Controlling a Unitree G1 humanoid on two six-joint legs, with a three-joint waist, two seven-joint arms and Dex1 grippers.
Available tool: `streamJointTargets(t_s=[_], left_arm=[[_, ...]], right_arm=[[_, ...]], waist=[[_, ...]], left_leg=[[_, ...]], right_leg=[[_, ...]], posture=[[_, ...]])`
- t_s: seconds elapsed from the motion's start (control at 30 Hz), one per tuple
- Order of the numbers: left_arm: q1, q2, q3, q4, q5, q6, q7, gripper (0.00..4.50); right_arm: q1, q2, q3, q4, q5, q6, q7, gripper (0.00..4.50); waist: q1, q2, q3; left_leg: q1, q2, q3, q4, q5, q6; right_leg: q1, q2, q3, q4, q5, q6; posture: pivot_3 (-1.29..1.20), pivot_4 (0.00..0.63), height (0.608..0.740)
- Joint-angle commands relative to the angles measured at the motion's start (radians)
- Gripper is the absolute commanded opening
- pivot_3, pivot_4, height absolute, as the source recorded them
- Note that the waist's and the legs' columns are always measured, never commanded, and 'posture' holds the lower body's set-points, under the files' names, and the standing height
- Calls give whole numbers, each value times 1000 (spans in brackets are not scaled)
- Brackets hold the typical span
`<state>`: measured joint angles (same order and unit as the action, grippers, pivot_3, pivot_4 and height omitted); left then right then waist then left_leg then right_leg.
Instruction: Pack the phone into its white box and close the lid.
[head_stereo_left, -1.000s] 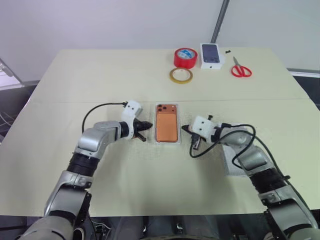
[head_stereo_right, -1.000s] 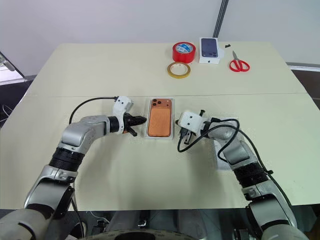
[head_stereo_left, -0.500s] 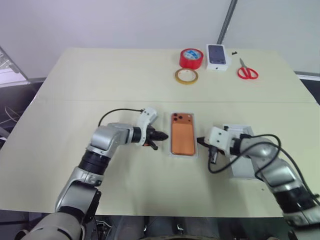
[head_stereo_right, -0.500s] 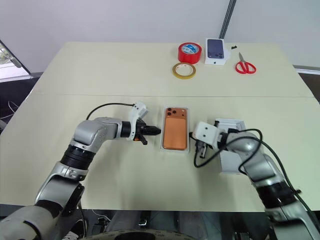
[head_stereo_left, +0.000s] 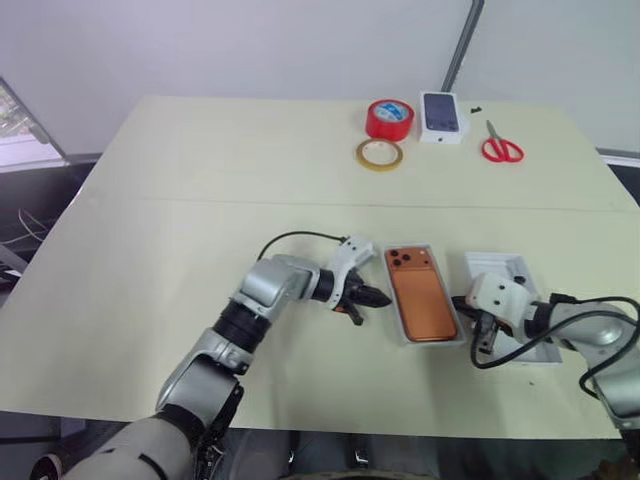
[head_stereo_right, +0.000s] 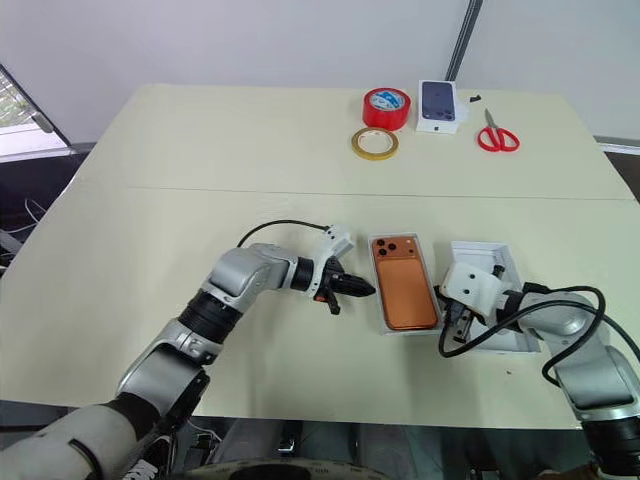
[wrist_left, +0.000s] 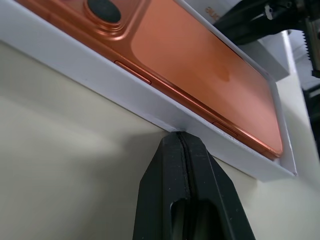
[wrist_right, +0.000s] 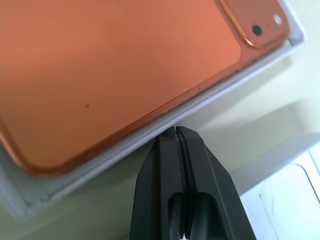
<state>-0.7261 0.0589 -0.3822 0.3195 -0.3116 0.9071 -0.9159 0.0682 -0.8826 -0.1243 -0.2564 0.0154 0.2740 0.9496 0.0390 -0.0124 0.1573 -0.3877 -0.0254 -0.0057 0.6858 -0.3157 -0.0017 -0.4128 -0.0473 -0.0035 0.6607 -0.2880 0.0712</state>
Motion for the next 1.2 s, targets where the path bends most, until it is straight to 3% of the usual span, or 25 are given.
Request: streamJointTargets(t_s=[0.03,0.47,0.83,1.2], left_arm=[[-42,-82,-44,10,-14,-38,-41,0],[-47,-60,4,60,37,-112,-44,0],[5,61,120,-56,-17,-110,-52,0],[87,158,234,-192,-30,-224,9,0]], right_arm=[[9,7,8,-59,53,-48,27,39],[47,-21,-48,15,20,-122,19,39],[35,-62,-81,94,11,-170,10,39],[41,-111,-118,184,21,-242,16,39]], waist=[[0,0,0],[-2,0,0],[-5,0,0],[-2,0,0]], left_leg=[[0,0,0,0,0,0],[1,0,0,0,0,0],[1,1,0,0,1,-2],[1,1,0,0,3,-5]], right_leg=[[0,0,0,0,0,0],[0,0,0,0,0,0],[0,1,0,1,0,0],[0,0,0,1,0,0]], posture=[[0,150,740],[0,150,740],[0,150,740],[0,150,740]])
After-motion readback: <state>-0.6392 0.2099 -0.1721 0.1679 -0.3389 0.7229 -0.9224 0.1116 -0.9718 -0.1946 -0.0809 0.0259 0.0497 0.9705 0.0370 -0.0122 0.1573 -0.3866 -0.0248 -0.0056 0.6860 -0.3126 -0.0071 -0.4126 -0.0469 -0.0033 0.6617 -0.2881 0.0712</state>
